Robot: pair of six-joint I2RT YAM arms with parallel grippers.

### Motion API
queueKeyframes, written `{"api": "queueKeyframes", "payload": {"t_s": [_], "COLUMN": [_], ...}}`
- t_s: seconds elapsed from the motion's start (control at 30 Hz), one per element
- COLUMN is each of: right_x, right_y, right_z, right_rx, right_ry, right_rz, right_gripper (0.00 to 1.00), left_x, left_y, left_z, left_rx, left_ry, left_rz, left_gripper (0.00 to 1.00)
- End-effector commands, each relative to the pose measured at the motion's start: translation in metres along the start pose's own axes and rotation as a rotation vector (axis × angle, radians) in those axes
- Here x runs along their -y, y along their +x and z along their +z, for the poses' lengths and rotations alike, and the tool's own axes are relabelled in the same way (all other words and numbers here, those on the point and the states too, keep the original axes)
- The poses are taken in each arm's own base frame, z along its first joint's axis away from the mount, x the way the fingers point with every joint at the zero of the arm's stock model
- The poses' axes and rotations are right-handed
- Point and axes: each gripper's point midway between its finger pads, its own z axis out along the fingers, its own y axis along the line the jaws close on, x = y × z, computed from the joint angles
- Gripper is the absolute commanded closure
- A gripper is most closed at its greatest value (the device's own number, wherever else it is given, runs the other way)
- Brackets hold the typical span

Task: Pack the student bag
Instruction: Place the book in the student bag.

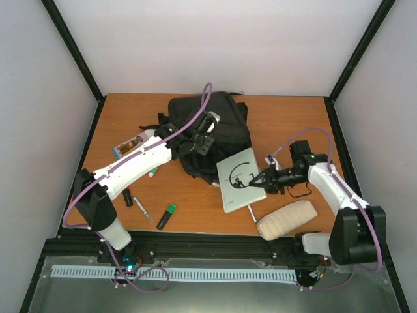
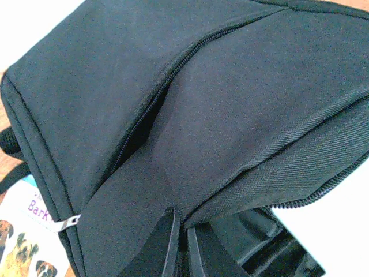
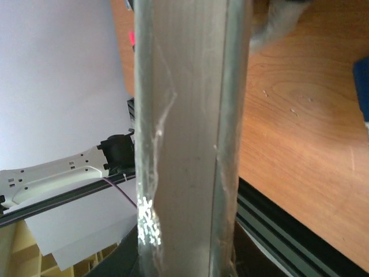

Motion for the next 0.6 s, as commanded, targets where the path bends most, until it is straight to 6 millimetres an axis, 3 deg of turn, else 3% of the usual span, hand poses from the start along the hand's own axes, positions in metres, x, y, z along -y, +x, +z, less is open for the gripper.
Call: {"api": "queueKeyframes", "payload": {"t_s": [0.0,0.17,0.4,0.57], "right_x": [-0.041,-0.043,-0.052,-0.048], "right_y": [-0.027,-0.041,-0.051,-0.063], "right_z": [0.010,0.023,0.030,0.035], "right_rx": [-0.011,-0.056,-0.089,-0.072], "right_ry": [-0.126,-0.164,-0.252,-0.248], "right_rz": [-0.165,-0.137,-0.145,-0.175], "right_gripper": [0.97,0.97,0.97,0.97], "left_x": [-0.005,-0.003,0.003,0.005], "left_y": [-0.052,-0.055,-0.049,-0.048], "left_z": [-0.047,-0.048,-0.045,-0.044], "left_rx": [0.210,0.227,0.226,0.231], "left_ry": [0.043,0.051,0.086,0.100], "left_rz": [-0.061,-0.064,-0.062,-0.060], "left_gripper": [0.99,0.99,0.99,0.99]}}
